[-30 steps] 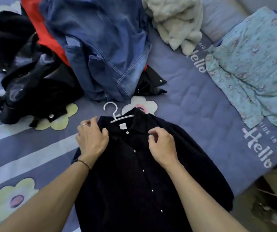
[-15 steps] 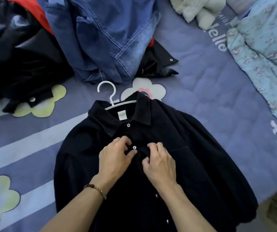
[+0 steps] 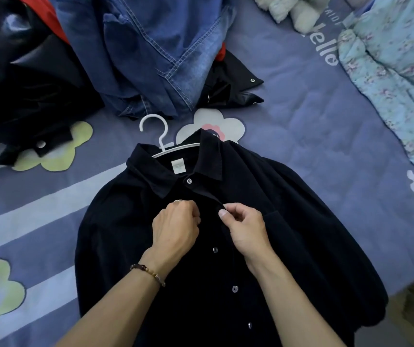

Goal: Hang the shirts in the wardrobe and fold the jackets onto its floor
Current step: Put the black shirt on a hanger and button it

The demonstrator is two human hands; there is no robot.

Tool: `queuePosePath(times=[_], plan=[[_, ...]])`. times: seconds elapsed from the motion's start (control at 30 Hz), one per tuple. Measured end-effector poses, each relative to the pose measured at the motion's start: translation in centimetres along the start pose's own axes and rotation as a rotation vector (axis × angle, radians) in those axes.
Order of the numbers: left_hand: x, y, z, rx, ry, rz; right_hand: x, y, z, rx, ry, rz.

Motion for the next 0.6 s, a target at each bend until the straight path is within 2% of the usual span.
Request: queuePosePath(times=[0.07,0.2,0.3,0.43,0.6], plan=[[-0.3,-0.2,-0.2,-0.035,-0.043,-0.114,0.1,-0.1,-0.1,-0.049,0.074,0.101],[-0.2,-0.3,-1.4,-0.155,-0.159,-0.747,-0.3,-0.3,-0.5,-0.165,0.139,0.318],[0.5,-0.2,-1.8,-0.201,-0.217,-1.051,-0.4,-0.4,-0.9,-0.177,0.154,0.392],[1.0,-0.2,-1.7,-0.184,-0.238,-1.193,-0.5,-0.4,-1.4,-0.078,0.082,0.267],[0.9,-0.3,-1.8,-0.172,-0.224,-1.186,-1.4,-0.1,-2.3,0.007,-0.061,-0.008]])
Point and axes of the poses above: each hand's wrist, its own z-axis towards the middle knuckle, its own y-axis out of the palm, x = y × z, the point moved 3 cm from there along z, towards the middle knuckle, and after that the axes turned 7 degrees about -x, right-handed, at the moved point
